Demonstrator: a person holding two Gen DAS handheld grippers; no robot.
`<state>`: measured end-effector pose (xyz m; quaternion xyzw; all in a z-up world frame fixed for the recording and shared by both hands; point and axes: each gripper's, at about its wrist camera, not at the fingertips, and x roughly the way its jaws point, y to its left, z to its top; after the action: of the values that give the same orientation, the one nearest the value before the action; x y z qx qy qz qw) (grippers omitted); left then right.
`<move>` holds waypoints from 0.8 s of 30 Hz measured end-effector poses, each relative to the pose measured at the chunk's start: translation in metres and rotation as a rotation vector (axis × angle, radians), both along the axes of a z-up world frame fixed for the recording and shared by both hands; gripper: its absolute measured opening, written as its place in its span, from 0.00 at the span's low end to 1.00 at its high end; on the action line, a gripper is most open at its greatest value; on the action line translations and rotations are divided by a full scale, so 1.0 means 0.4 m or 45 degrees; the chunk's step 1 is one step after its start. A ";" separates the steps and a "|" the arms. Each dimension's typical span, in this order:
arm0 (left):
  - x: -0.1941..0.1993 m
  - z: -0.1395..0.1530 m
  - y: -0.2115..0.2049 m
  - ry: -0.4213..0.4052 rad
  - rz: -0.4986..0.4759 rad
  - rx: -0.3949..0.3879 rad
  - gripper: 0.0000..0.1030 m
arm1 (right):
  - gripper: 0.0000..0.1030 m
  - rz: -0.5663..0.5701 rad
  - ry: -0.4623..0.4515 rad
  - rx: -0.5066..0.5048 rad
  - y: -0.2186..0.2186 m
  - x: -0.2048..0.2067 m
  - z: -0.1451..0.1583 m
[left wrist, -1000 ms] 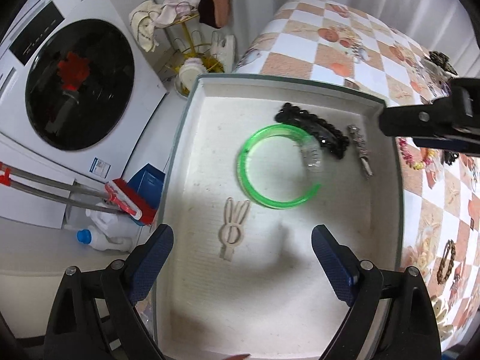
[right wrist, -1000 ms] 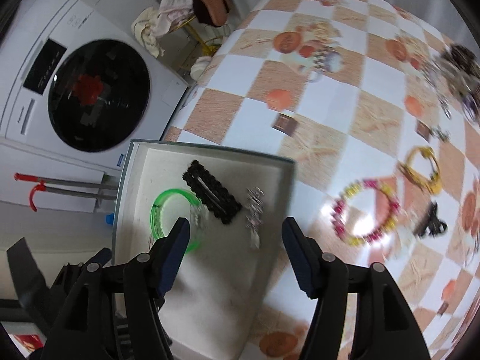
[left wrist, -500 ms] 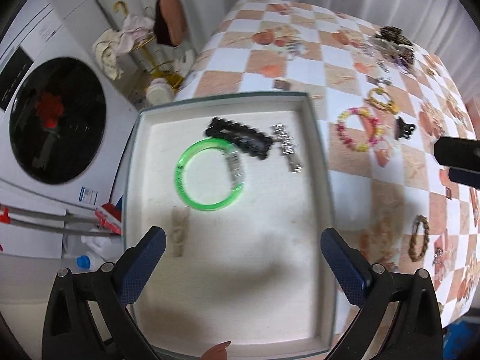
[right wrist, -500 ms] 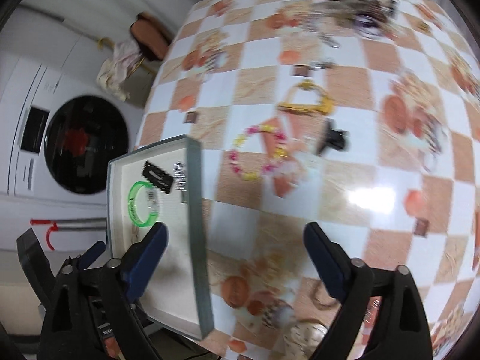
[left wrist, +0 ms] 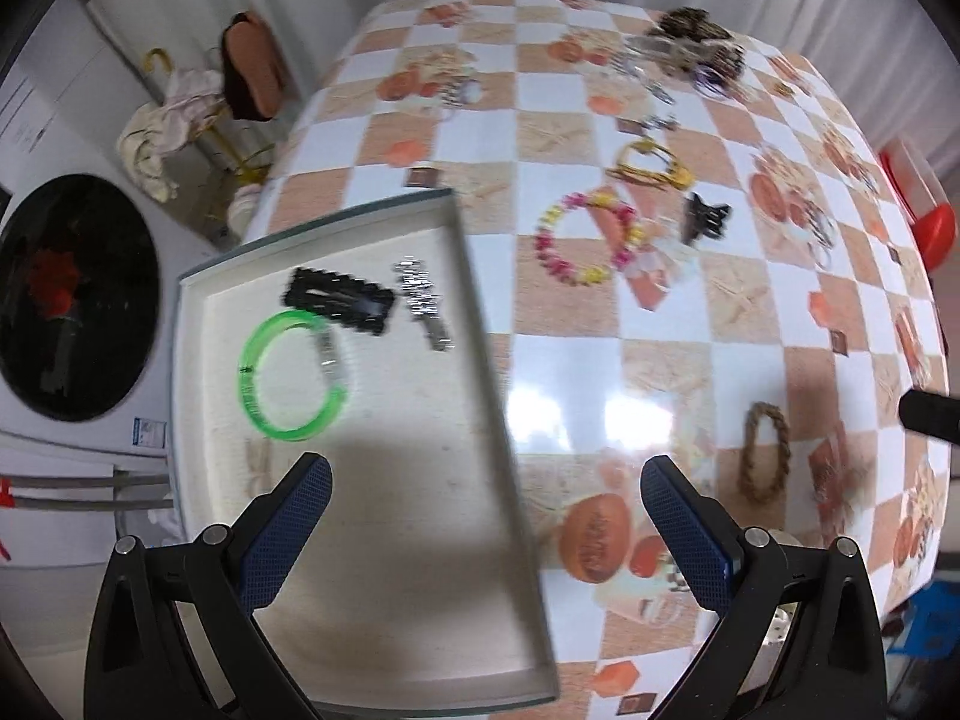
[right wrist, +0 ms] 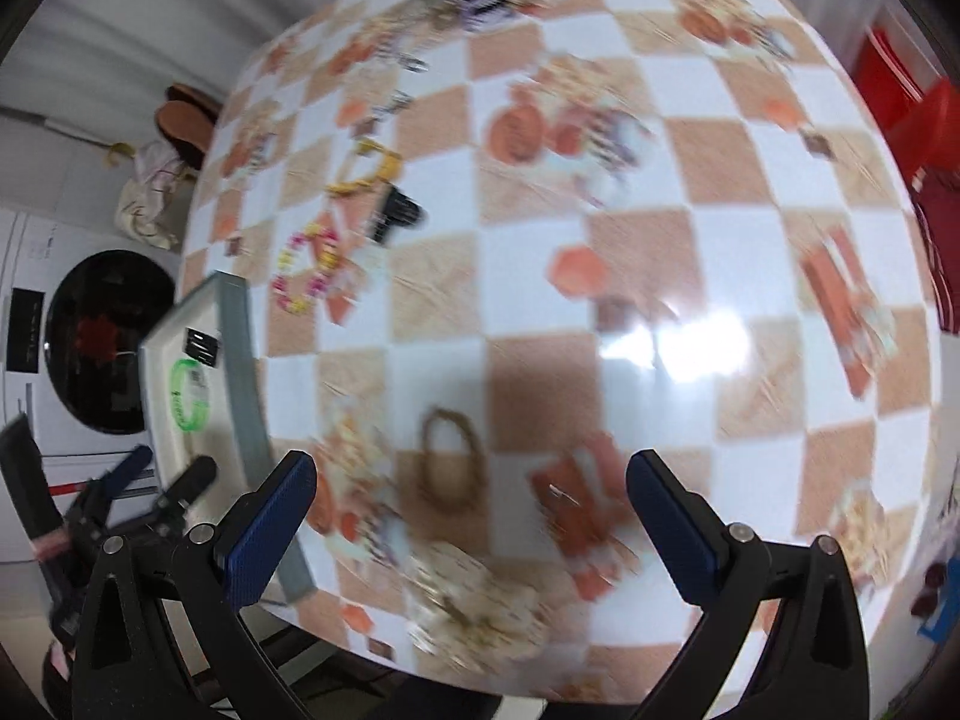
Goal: Organize jewelry
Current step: 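Move both open tools away from the tray back over the table, then grasp the small silver charm with the right tool while the left tool grasps the braided rope bracelet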
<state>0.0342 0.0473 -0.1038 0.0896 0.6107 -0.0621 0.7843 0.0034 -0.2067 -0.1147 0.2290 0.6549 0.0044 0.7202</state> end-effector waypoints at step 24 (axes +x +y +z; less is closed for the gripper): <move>-0.010 -0.076 -0.204 0.126 -0.227 -0.049 1.00 | 0.96 0.071 0.129 -0.160 -0.020 -0.106 -0.116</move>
<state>0.0301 -0.0344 -0.1340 0.1253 0.6372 -0.1476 0.7460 -0.0390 -0.2145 -0.1612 0.1649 0.6956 -0.0282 0.6987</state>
